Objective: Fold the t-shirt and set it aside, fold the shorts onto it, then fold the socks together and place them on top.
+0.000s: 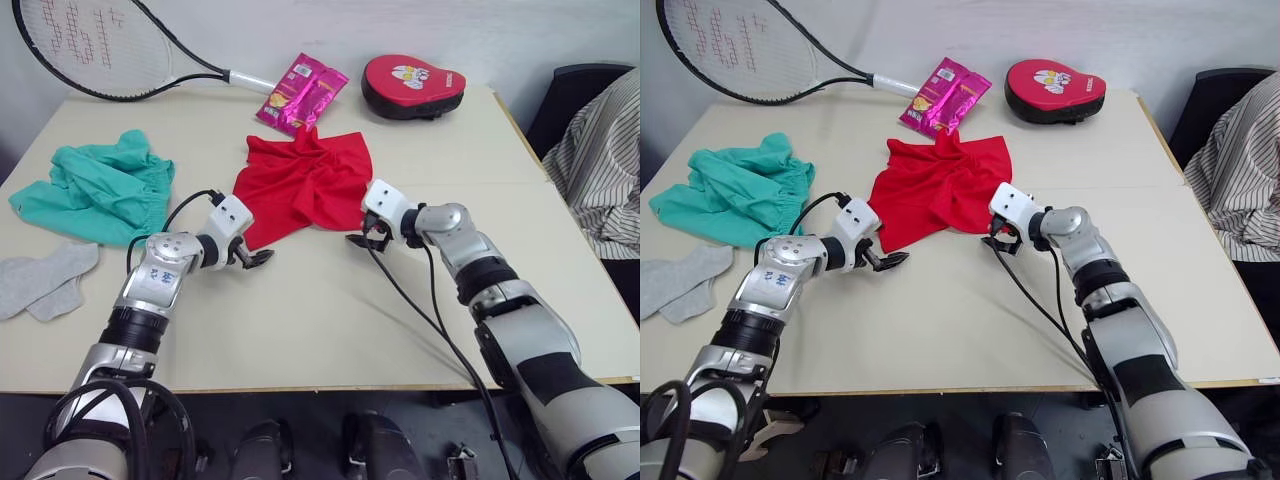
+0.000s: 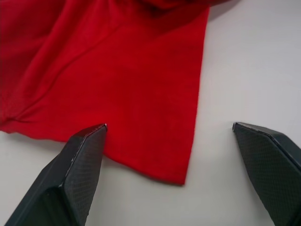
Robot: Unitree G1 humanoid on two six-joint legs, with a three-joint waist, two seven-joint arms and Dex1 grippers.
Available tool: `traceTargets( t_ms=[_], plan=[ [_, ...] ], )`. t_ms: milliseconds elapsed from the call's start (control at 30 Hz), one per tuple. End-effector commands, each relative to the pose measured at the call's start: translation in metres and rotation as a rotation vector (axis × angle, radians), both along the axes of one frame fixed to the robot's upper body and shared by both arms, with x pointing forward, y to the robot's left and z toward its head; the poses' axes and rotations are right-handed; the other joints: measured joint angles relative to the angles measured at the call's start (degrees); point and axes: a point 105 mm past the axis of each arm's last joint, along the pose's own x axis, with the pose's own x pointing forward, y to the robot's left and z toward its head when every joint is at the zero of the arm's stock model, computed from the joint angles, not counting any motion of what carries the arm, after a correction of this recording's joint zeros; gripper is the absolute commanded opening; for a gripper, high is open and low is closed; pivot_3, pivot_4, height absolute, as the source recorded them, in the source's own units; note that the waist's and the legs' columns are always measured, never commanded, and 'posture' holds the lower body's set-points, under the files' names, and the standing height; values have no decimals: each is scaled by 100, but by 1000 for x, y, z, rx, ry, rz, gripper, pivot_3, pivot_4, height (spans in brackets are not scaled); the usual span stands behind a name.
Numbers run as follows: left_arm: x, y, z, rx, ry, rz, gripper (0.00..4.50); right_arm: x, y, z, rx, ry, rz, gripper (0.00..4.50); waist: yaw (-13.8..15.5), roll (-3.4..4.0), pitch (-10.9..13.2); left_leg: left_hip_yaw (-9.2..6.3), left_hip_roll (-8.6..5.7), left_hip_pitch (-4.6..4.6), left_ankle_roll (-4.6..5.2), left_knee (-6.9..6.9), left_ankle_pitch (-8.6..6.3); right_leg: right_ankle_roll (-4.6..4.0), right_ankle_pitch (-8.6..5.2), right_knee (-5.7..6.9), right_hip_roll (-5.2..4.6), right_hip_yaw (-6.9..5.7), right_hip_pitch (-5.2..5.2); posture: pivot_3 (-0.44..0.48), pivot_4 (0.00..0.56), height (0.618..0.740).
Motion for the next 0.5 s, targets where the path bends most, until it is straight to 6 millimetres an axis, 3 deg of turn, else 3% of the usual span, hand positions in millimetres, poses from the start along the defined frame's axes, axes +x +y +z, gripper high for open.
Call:
traceTargets(
  t_ms=[33,133,467,500],
  plan=[
    [11,13,-16,9,57,89,4500,4,-4,-6,-10,56,-50,4291,0,-1,-1,1,-1,4,0,4,0,0,0,-1,-2,3,2,0,150,740],
    [18,16,-28,-15,115,119,3879,5,-3,-6,0,85,-68,3525,-1,-4,-4,5,-2,23,-1,6,1,-1,0,3,-7,11,9,0,150,740],
    [20,23,-52,-1,189,111,810,5,-6,-6,64,169,-105,21,-38,-6,-8,22,-5,72,-12,-5,-5,-10,-6,26,-21,25,30,0,150,740],
    [19,24,-52,-12,187,106,486,4,-6,-5,81,177,-101,0,-57,-5,-9,22,-4,73,-13,-5,-6,-11,-6,27,-21,26,30,0,150,740]
  ],
)
